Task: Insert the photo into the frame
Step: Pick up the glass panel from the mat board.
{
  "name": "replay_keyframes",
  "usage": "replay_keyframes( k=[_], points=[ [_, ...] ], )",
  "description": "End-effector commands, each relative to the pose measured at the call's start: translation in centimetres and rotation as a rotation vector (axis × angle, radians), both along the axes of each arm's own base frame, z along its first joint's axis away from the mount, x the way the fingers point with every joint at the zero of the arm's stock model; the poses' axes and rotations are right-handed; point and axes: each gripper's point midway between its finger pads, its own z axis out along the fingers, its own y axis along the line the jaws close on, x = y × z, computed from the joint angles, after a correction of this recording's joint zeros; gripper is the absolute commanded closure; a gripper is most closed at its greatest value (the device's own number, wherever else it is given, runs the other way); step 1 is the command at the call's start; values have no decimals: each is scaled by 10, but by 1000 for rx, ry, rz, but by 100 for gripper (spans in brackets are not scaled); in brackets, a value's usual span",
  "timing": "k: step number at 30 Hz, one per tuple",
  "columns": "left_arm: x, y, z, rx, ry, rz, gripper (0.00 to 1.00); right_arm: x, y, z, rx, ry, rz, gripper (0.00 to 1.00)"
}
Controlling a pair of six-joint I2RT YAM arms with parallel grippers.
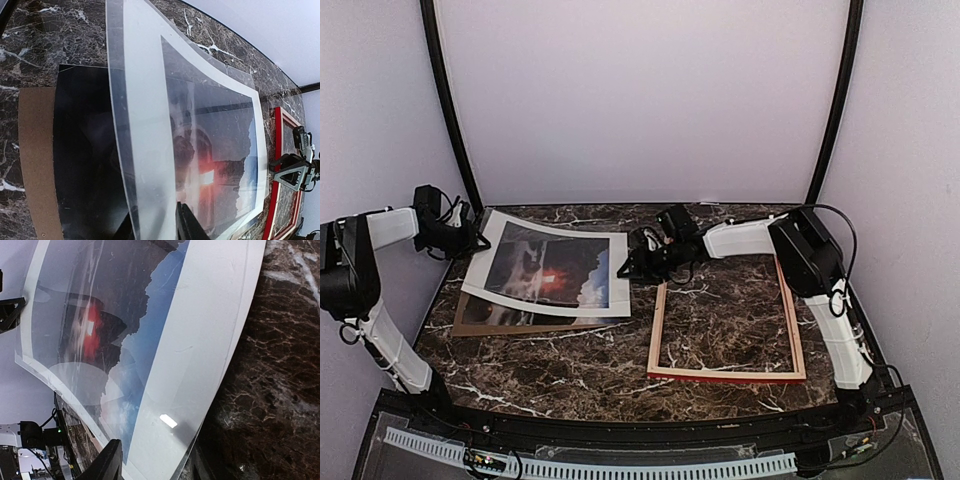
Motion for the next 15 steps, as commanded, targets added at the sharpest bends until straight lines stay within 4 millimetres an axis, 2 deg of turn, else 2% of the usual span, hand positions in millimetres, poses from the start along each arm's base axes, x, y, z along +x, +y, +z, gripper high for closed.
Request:
replay_keyframes(
  k=[1, 9, 15],
  points=[
    [-2, 1, 14, 30, -44, 20, 75, 0, 0, 36, 44, -46, 4, 54],
    [-6, 0, 11, 48, -39, 26, 75, -3, -2, 42, 43, -55, 4, 58],
    [-6, -4, 9, 58, -38, 16, 72, -3, -3, 42, 31, -64, 11, 55]
  ],
)
